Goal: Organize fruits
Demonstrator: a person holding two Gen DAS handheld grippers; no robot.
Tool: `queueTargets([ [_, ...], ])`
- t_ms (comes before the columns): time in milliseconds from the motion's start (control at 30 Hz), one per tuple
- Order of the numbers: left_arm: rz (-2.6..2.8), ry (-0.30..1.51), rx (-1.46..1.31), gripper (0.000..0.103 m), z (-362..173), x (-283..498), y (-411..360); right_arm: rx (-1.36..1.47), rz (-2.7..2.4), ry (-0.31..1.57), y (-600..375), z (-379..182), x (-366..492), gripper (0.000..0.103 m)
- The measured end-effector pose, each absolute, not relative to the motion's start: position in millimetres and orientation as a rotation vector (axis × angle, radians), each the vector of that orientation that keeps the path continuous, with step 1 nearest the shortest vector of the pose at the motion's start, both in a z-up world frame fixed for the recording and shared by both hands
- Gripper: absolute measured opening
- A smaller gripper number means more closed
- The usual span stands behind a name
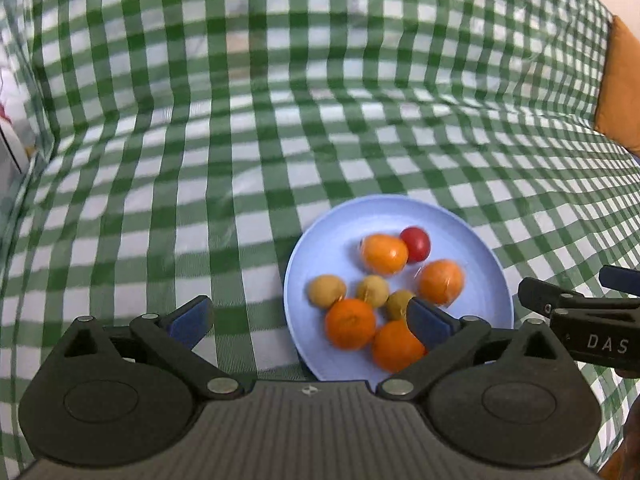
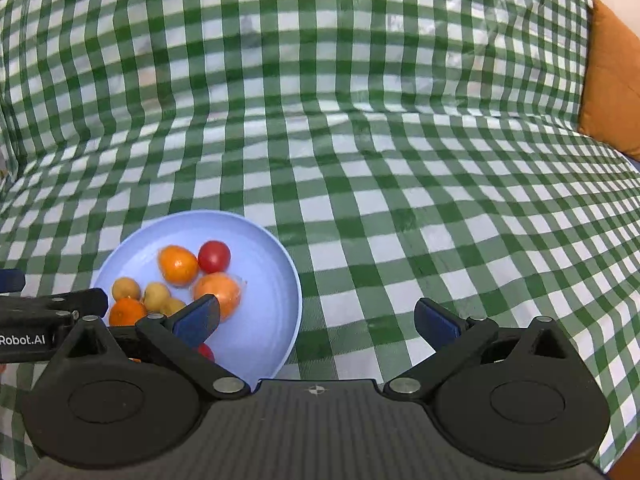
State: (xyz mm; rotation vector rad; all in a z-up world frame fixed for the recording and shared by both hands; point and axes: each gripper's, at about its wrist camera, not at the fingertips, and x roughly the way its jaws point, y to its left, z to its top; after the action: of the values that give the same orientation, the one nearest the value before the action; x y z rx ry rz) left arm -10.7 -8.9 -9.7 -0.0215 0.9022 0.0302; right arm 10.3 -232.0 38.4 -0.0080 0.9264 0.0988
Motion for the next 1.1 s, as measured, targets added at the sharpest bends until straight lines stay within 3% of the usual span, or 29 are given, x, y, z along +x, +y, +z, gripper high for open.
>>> queueTargets([
  [1100, 0.01, 0.958, -0.007, 0.102, -19.9, -1.0, -15.3, -0.02, 0.147, 0.951, -238.1, 29.7, 25.8, 0.102],
])
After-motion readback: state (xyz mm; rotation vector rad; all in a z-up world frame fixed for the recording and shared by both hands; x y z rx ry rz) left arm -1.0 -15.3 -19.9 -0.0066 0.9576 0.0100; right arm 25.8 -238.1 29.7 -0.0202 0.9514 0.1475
